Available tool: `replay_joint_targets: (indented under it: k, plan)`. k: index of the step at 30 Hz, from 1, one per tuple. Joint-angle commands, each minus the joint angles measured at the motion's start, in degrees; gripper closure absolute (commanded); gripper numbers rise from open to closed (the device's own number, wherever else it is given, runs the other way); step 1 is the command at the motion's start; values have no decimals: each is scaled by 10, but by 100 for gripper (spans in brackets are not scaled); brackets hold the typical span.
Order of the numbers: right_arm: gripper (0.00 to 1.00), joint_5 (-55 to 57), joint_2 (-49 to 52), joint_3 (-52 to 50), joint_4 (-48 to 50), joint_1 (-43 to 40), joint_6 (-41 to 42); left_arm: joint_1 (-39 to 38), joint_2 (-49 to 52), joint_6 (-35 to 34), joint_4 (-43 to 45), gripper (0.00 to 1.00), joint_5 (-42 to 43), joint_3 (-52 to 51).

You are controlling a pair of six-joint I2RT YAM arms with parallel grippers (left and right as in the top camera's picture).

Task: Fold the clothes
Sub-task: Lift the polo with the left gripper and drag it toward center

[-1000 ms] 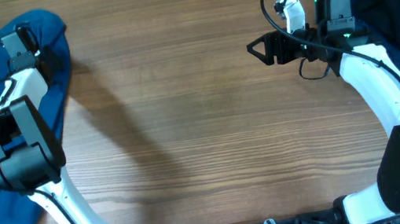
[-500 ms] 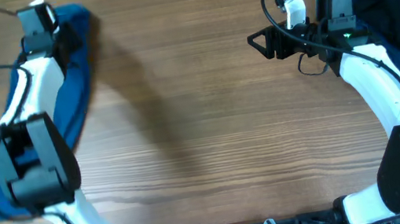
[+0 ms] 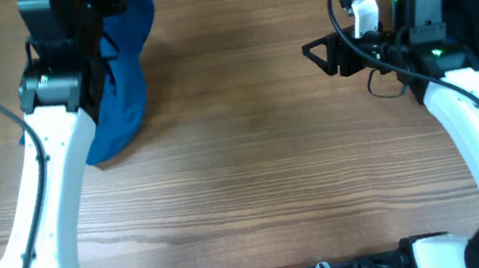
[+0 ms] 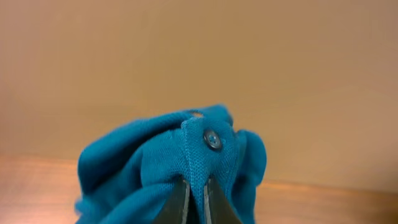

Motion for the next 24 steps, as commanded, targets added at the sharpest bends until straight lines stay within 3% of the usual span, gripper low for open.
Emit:
replay_joint_targets:
  k: [1,8,15,24]
  plan:
    - [34,-13,-42,11,-10,-2,2,-37,-77,-2,36,96,5,5]
    - [34,-13,-95,11,-33,-20,17,-107,-158,-2,106,96,5,5]
    - [34,-16,-144,11,-65,-86,48,-169,-212,-58,165,96,5,5]
    - [34,-2,-160,11,-71,-161,108,-252,-112,-120,252,96,-82,5]
